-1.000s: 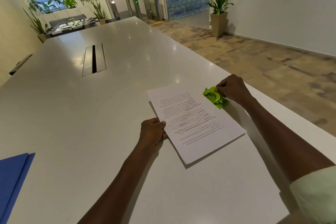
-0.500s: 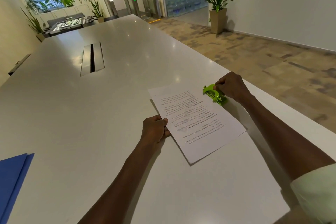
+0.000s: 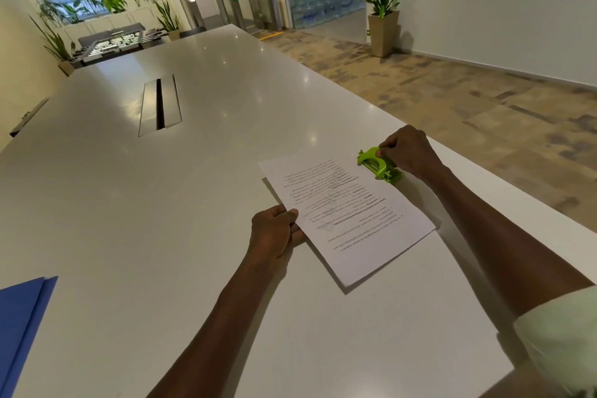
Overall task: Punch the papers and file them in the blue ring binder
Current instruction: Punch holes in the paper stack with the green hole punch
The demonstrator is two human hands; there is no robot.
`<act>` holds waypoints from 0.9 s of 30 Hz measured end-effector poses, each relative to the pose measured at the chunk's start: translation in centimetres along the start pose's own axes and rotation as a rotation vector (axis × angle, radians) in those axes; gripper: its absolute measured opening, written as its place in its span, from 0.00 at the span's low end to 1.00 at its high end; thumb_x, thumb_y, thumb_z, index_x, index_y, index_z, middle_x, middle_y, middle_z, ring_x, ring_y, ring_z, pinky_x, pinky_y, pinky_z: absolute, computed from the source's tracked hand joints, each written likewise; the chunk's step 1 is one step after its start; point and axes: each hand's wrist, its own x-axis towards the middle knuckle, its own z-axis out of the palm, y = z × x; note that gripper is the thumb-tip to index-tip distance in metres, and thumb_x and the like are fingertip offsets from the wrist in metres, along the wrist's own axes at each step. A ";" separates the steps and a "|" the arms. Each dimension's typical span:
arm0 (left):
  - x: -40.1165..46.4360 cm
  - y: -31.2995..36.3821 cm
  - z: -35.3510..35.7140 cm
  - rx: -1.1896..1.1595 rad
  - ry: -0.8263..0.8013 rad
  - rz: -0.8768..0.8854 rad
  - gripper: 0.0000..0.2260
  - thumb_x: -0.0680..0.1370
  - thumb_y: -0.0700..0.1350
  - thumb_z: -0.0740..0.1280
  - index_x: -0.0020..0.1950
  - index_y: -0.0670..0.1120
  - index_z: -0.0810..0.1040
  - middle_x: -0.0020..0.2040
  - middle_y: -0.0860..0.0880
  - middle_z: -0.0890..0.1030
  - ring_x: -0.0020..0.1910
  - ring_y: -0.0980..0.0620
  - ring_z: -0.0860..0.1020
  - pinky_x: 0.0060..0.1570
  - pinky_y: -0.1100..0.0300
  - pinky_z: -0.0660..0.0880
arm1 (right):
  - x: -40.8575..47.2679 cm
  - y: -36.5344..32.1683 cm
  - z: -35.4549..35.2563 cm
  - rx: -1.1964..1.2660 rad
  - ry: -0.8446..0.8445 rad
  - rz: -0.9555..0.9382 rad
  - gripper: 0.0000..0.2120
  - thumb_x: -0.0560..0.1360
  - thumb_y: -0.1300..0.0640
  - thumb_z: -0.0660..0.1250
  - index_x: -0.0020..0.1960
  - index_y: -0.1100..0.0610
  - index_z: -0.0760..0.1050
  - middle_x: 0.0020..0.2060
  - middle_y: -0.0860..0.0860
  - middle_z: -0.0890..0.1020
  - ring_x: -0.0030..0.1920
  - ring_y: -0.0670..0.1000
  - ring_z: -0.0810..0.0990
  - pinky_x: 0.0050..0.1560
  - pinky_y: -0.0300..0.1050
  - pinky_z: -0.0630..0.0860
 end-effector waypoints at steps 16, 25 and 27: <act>0.4 0.1 1.8 0.159 0.002 0.072 0.09 0.80 0.34 0.61 0.56 0.36 0.78 0.49 0.39 0.85 0.36 0.49 0.85 0.38 0.57 0.81 | -0.1 -0.3 -0.1 -0.035 -0.016 -0.010 0.11 0.71 0.58 0.74 0.50 0.64 0.84 0.45 0.60 0.85 0.48 0.58 0.82 0.55 0.54 0.79; 1.2 -1.0 1.7 0.069 0.096 0.083 0.09 0.80 0.35 0.60 0.51 0.41 0.80 0.51 0.44 0.85 0.43 0.45 0.85 0.36 0.59 0.79 | 0.4 -0.3 0.0 -0.057 -0.033 0.027 0.11 0.70 0.57 0.75 0.49 0.62 0.84 0.44 0.60 0.85 0.47 0.59 0.83 0.53 0.56 0.80; 1.3 -1.0 1.8 0.064 0.093 0.083 0.10 0.80 0.34 0.59 0.51 0.41 0.80 0.51 0.44 0.85 0.43 0.45 0.85 0.37 0.57 0.81 | 0.4 -0.2 0.1 -0.056 -0.030 0.033 0.11 0.70 0.57 0.75 0.49 0.62 0.84 0.44 0.60 0.85 0.46 0.58 0.83 0.53 0.55 0.80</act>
